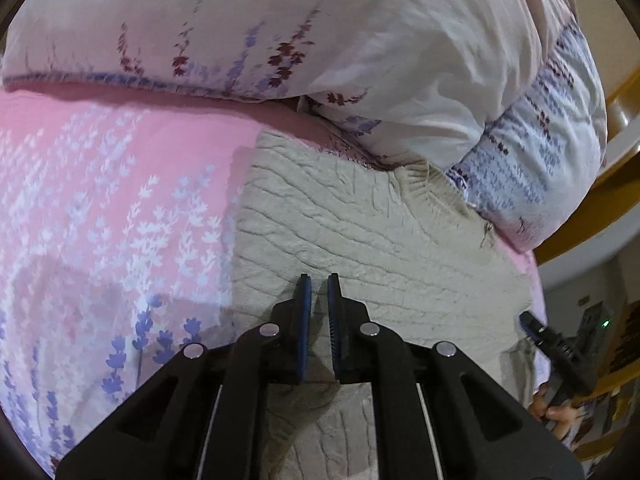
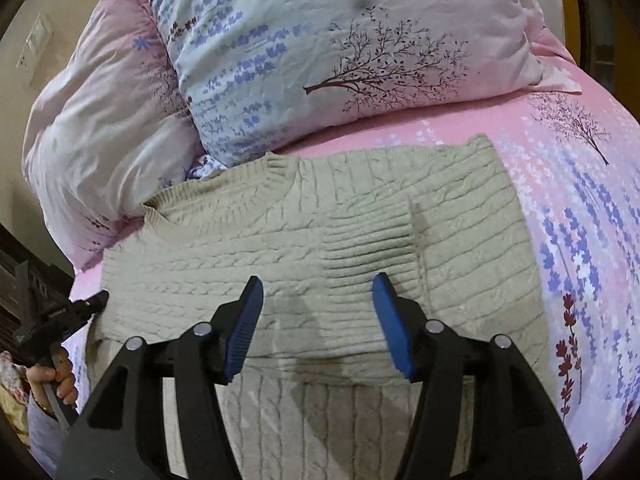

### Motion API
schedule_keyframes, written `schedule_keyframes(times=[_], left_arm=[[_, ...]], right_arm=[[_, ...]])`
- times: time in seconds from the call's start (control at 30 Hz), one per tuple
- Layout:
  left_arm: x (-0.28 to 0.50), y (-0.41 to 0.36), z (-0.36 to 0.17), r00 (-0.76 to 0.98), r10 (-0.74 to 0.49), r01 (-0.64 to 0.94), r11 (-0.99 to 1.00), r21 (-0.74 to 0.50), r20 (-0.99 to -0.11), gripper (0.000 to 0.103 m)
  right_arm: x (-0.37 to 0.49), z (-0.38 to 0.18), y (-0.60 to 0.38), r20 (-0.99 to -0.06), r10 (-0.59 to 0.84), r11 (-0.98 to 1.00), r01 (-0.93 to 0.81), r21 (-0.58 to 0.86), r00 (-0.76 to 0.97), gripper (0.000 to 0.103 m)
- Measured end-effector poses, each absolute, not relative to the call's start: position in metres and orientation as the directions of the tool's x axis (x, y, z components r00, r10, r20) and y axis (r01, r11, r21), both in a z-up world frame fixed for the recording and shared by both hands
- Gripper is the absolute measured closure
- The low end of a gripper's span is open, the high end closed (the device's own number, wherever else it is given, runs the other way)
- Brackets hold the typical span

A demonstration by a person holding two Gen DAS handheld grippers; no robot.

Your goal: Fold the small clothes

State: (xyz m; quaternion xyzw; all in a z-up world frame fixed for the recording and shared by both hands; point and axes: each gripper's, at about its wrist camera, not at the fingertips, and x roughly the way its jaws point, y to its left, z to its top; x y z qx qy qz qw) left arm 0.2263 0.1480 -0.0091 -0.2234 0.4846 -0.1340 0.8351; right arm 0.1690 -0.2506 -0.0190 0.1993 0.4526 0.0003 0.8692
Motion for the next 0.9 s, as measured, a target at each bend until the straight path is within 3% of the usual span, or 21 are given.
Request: schedule_keyframes(times=[0.07, 0.17, 0.2, 0.23, 0.27, 0.3, 0.33, 0.5, 0.67, 0.9], left_arm=[[0.227, 0.152, -0.009, 0.493, -0.443, 0.004, 0.862, -0.507, -0.749, 0.094], [0.215, 0.156, -0.002, 0.488, -0.467, 0.015, 0.849, -0.528, -0.737, 0.091], [0.205, 0.159, 0.003, 0.488, -0.484, 0.036, 0.842, -0.538, -0.726, 0.082], [0.193, 0.162, 0.009, 0.494, -0.486, 0.056, 0.845, -0.531, -0.721, 0.06], [0.177, 0.166, 0.016, 0.508, -0.468, 0.07, 0.859, -0.507, -0.723, 0.046], [0.164, 0.169, 0.021, 0.523, -0.436, 0.066, 0.877, -0.475, -0.732, 0.015], [0.145, 0.176, 0.027, 0.556, -0.386, 0.053, 0.9, -0.433, -0.736, 0.004], [0.077, 0.204, 0.02, 0.539, -0.399, 0.031, 0.89, -0.456, -0.742, 0.004], [0.033, 0.201, 0.006, 0.498, -0.44, 0.027, 0.869, -0.493, -0.747, 0.006], [-0.011, 0.173, 0.002, 0.465, -0.475, 0.073, 0.862, -0.502, -0.747, 0.024]], right_arm=[[0.172, -0.02, -0.244, -0.788, 0.19, 0.929, 0.153, 0.337, 0.586, 0.032], [0.166, -0.015, -0.243, -0.79, 0.219, 0.927, 0.132, 0.352, 0.572, 0.028], [0.158, -0.011, -0.248, -0.776, 0.251, 0.914, 0.121, 0.386, 0.579, 0.024], [0.145, -0.004, -0.256, -0.752, 0.29, 0.896, 0.107, 0.43, 0.592, 0.02], [0.131, 0.001, -0.265, -0.734, 0.318, 0.882, 0.098, 0.462, 0.6, 0.017], [0.123, 0.004, -0.27, -0.729, 0.326, 0.876, 0.097, 0.472, 0.602, 0.014], [0.106, 0.006, -0.28, -0.725, 0.333, 0.869, 0.101, 0.484, 0.603, 0.014], [0.029, 0.003, -0.317, -0.754, 0.306, 0.853, 0.184, 0.488, 0.582, 0.014], [-0.025, -0.009, -0.337, -0.767, 0.292, 0.828, 0.251, 0.502, 0.571, 0.024], [-0.077, -0.022, -0.333, -0.712, 0.421, 0.764, 0.204, 0.612, 0.562, 0.043]])
